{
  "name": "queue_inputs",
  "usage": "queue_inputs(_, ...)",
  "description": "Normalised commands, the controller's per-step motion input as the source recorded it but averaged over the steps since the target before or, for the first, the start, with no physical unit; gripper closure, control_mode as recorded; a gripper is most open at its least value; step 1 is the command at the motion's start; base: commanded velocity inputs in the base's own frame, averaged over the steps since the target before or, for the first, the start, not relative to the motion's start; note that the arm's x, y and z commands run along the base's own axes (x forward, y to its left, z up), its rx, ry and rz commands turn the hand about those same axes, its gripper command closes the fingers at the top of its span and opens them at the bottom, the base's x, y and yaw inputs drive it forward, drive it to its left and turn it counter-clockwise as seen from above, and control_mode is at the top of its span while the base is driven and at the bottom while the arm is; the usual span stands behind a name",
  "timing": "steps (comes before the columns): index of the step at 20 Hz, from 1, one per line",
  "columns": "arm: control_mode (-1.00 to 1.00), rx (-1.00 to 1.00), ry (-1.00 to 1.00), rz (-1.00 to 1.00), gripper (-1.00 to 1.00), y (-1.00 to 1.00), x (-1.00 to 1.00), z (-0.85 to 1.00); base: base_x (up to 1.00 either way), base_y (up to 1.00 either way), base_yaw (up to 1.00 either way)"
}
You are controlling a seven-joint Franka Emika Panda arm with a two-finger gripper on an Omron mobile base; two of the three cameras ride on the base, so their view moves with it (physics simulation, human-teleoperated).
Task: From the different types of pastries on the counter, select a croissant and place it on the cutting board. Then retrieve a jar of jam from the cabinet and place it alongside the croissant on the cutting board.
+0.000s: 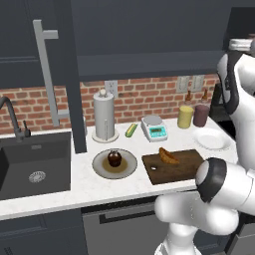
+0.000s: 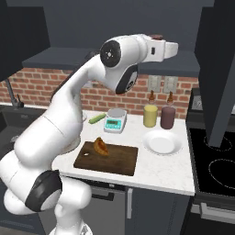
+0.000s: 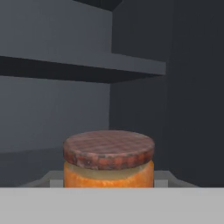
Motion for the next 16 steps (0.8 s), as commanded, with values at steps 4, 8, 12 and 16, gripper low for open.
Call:
queue_inputs(4,-1.0,-0.04,0.0,0.0,1.0,0.1,-0.69,0.0,0.0,0.0,0.0)
queue_inputs(8,-1.0,-0.02,0.0,0.0,1.0,0.09,-0.74,0.0,0.0,0.0,0.0)
queue_inputs(12,-1.0,-0.03,0.0,0.0,1.0,0.1,-0.74,0.0,0.0,0.0,0.0)
queue_inputs(16,-1.0,-0.01,0.0,0.0,1.0,0.09,-0.82,0.0,0.0,0.0,0.0)
